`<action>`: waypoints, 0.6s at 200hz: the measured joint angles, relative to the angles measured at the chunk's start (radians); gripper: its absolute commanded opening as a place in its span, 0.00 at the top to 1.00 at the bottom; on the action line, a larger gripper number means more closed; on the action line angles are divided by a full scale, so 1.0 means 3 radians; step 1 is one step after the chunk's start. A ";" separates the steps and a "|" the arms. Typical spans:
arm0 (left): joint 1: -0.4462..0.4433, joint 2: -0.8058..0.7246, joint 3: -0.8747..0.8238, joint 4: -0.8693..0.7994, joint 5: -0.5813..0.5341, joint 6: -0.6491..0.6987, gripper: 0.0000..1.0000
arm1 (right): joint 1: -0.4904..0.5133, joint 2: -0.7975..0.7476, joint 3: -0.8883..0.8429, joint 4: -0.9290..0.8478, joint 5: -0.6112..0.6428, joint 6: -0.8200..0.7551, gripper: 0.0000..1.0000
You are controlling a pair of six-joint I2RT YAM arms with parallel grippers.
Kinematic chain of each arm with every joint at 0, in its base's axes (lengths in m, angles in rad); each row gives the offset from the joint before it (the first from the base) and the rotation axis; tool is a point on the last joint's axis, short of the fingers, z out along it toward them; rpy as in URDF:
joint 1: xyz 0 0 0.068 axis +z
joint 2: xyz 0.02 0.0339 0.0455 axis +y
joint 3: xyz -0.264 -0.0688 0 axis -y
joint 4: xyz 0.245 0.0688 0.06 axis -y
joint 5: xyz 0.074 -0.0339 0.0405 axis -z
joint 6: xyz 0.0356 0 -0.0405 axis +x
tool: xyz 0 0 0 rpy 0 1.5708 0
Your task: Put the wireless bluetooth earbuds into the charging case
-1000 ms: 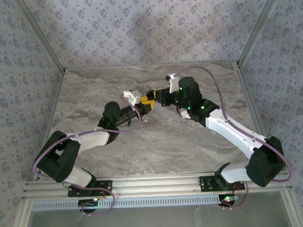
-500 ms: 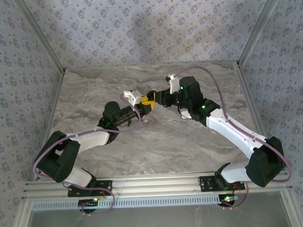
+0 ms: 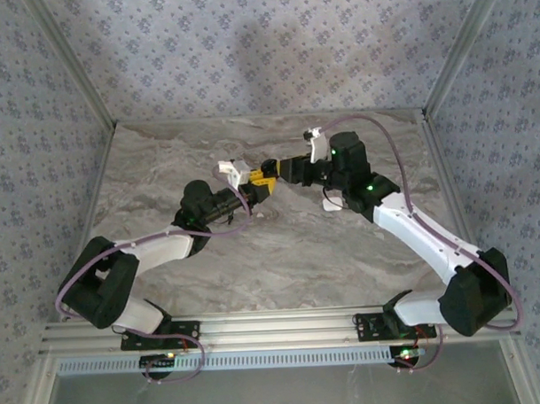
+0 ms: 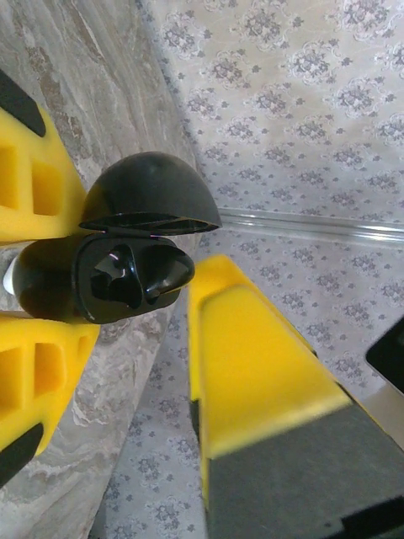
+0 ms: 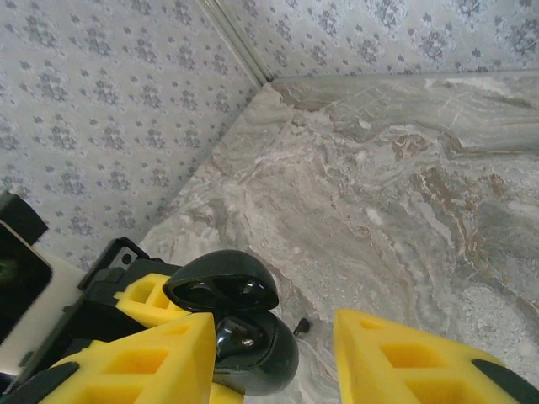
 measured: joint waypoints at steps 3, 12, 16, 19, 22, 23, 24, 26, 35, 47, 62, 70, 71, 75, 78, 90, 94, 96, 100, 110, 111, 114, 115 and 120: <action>0.0006 -0.0005 0.0000 -0.0003 -0.0001 0.0000 0.87 | -0.0005 -0.0014 0.0000 0.0000 -0.0004 0.0010 0.57; 0.0050 -0.0032 -0.0017 -0.0013 -0.0013 -0.0013 0.87 | -0.0019 -0.0045 0.0005 -0.0019 -0.0010 0.0025 0.57; 0.0075 -0.0047 -0.0033 -0.0014 -0.0025 -0.0020 0.87 | -0.0020 -0.0053 0.0019 -0.0051 -0.0010 0.0037 0.57; 0.0095 -0.0064 -0.0047 -0.0022 -0.0037 -0.0032 0.87 | -0.0019 -0.0057 0.0031 -0.0076 -0.0009 0.0042 0.57; 0.0116 -0.0075 -0.0058 -0.0029 -0.0047 -0.0036 0.87 | -0.0019 -0.0057 0.0050 -0.0114 -0.0008 0.0046 0.57; 0.0126 -0.0084 -0.0066 -0.0036 -0.0051 -0.0039 0.87 | -0.0019 -0.0057 0.0055 -0.0121 -0.0009 0.0046 0.57; 0.0132 -0.0089 -0.0070 -0.0039 -0.0055 -0.0041 0.87 | -0.0018 -0.0057 0.0058 -0.0126 -0.0009 0.0046 0.57; 0.0151 -0.0103 -0.0081 -0.0050 -0.0064 -0.0050 0.87 | -0.0015 -0.0057 0.0075 -0.0156 -0.0005 0.0046 0.57; 0.0234 -0.0161 -0.0132 -0.0108 -0.0102 -0.0078 0.87 | 0.0008 -0.0048 0.0156 -0.0296 0.0020 0.0056 0.57; 0.0336 -0.0253 -0.0206 -0.0207 -0.0167 -0.0114 0.88 | 0.0048 -0.0009 0.0306 -0.0492 0.0079 0.0062 0.58; 0.0478 -0.0409 -0.0295 -0.0423 -0.0284 -0.0154 0.89 | 0.0122 0.0099 0.0567 -0.0759 0.0189 0.0113 0.59; 0.0549 -0.0492 -0.0328 -0.0549 -0.0354 -0.0181 0.89 | 0.0165 0.0183 0.0703 -0.0882 0.0261 0.0161 0.59; 0.0561 -0.0510 -0.0333 -0.0572 -0.0366 -0.0188 0.89 | 0.0169 0.0191 0.0715 -0.0891 0.0266 0.0165 0.59; 0.0600 -0.0549 -0.0346 -0.0636 -0.0402 -0.0197 0.89 | 0.0193 0.0245 0.0782 -0.0963 0.0295 0.0197 0.59; 0.0631 -0.0589 -0.0356 -0.0693 -0.0437 -0.0214 0.89 | 0.0206 0.0278 0.0824 -0.1003 0.0319 0.0219 0.59; 0.0763 -0.0713 -0.0375 -0.0927 -0.0544 -0.0280 0.89 | 0.0266 0.0455 0.0991 -0.1180 0.0387 0.0310 0.59; 0.0824 -0.0753 -0.0380 -0.1006 -0.0575 -0.0310 0.90 | 0.0284 0.0521 0.1035 -0.1230 0.0408 0.0341 0.60; 0.0842 -0.0763 -0.0380 -0.1026 -0.0580 -0.0322 0.89 | 0.0294 0.0554 0.1063 -0.1264 0.0417 0.0357 0.60; 0.0905 -0.0797 -0.0389 -0.1096 -0.0617 -0.0345 0.89 | 0.0314 0.0633 0.1114 -0.1320 0.0435 0.0395 0.59; 0.1048 -0.0868 -0.0422 -0.1227 -0.0665 -0.0413 0.89 | 0.0357 0.0824 0.1236 -0.1456 0.0473 0.0474 0.59; 0.1055 -0.0875 -0.0425 -0.1236 -0.0666 -0.0415 0.89 | 0.0360 0.0837 0.1244 -0.1462 0.0476 0.0479 0.59; 0.1097 -0.0899 -0.0440 -0.1278 -0.0684 -0.0430 0.89 | 0.0376 0.0902 0.1279 -0.1502 0.0483 0.0510 0.59; 0.1119 -0.0908 -0.0446 -0.1300 -0.0690 -0.0441 0.89 | 0.0384 0.0930 0.1298 -0.1525 0.0490 0.0521 0.60; 0.1184 -0.0946 -0.0472 -0.1368 -0.0711 -0.0464 0.89 | 0.0407 0.1036 0.1353 -0.1583 0.0506 0.0570 0.59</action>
